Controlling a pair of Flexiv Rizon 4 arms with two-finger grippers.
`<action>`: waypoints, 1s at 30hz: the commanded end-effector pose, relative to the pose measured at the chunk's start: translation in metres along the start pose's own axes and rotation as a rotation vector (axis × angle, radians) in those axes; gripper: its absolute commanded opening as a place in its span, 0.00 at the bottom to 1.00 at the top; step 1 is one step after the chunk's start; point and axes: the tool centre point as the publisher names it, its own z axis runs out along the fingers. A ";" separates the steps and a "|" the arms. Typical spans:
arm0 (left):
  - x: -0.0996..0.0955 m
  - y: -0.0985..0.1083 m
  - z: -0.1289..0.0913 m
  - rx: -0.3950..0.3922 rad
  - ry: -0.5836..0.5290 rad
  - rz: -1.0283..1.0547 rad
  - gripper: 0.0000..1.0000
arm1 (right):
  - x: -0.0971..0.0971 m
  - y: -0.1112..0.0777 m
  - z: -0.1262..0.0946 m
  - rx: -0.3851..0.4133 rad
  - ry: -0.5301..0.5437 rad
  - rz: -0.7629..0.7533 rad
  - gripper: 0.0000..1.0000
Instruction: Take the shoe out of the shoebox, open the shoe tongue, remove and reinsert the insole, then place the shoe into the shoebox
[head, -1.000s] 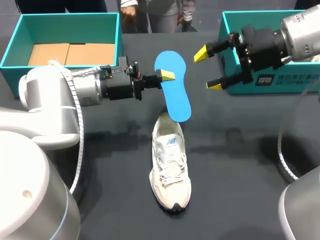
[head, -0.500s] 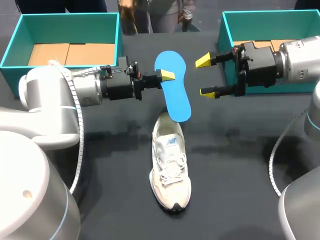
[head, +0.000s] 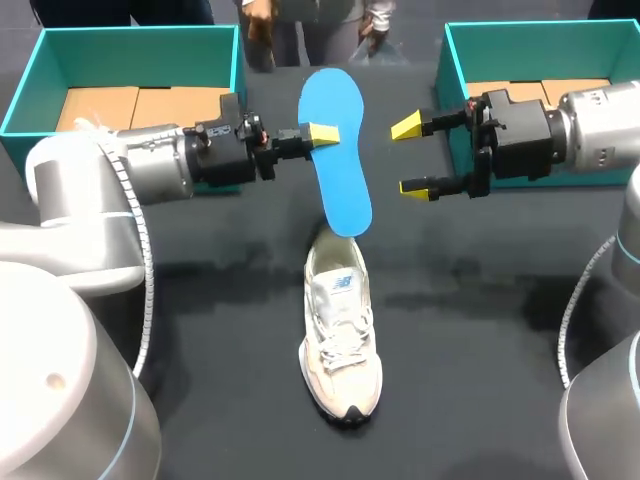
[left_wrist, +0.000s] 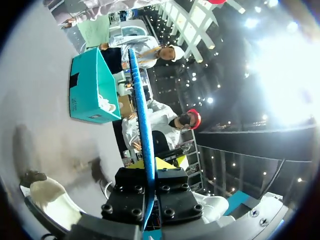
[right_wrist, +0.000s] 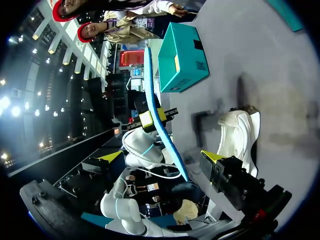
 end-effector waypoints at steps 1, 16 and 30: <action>0.020 0.002 -0.016 0.036 0.016 0.264 0.00 | 0.000 0.000 0.002 -0.001 -0.003 0.001 1.00; 0.048 -0.013 -0.016 0.034 0.064 0.891 0.00 | 0.000 0.000 0.002 -0.001 -0.003 0.001 1.00; 0.044 -0.032 -0.009 0.052 -0.014 1.086 0.00 | 0.000 0.000 0.002 -0.001 -0.003 0.001 1.00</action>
